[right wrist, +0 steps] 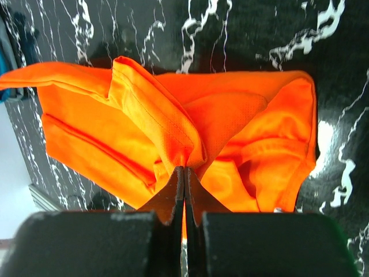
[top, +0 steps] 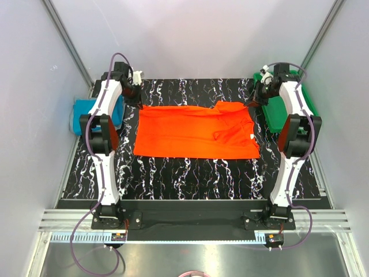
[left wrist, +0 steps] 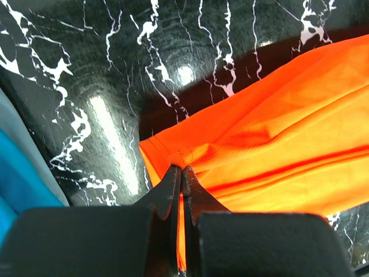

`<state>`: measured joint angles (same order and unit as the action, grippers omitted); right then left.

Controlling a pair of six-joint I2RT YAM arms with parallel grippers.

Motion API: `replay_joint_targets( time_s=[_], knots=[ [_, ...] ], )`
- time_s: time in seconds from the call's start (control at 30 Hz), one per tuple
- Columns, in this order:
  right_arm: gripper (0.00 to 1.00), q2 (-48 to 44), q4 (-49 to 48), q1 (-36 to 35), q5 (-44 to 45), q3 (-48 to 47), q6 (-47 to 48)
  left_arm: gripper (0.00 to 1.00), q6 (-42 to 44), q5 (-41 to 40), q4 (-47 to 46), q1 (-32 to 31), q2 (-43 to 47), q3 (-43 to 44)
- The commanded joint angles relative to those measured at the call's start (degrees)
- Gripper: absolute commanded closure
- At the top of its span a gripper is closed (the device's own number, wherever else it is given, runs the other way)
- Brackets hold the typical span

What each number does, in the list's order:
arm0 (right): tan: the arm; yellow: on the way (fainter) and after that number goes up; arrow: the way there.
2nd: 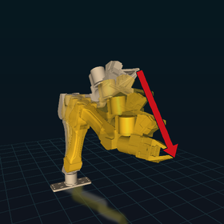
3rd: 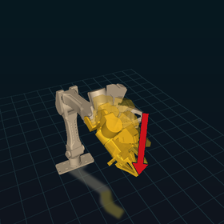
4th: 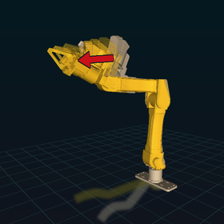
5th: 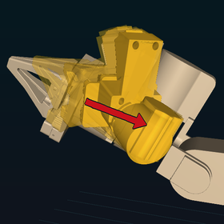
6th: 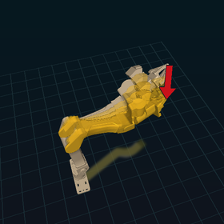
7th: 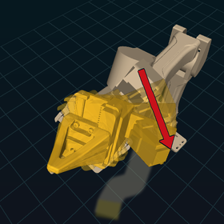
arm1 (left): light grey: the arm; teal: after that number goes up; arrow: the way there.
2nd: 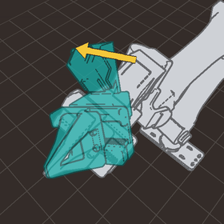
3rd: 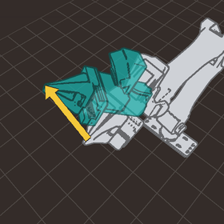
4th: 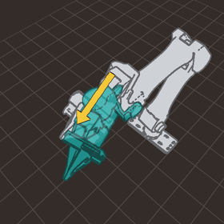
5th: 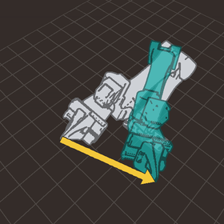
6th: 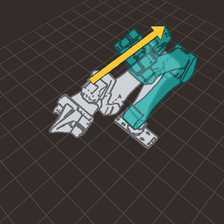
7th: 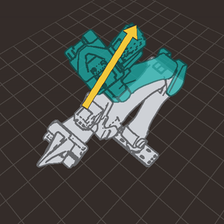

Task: Fold and stack the t-shirts
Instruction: Fold the tshirt

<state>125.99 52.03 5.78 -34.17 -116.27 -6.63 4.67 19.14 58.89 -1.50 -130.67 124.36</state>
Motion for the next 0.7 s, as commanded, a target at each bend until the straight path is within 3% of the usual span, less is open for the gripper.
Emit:
replay_joint_targets(
  time_s=[0.0, 0.67],
  knots=[
    [1.00, -5.2, 0.4, 0.4, -1.1, 1.8, 2.1, 1.00, 1.0, 1.9, -0.2, 0.4, 4.5, -0.7],
    [1.00, -9.5, 0.6, 0.5, 0.1, 12.5, 4.8, 1.00, 1.7, 1.2, 0.8, 1.1, 4.6, -5.1]
  ],
)
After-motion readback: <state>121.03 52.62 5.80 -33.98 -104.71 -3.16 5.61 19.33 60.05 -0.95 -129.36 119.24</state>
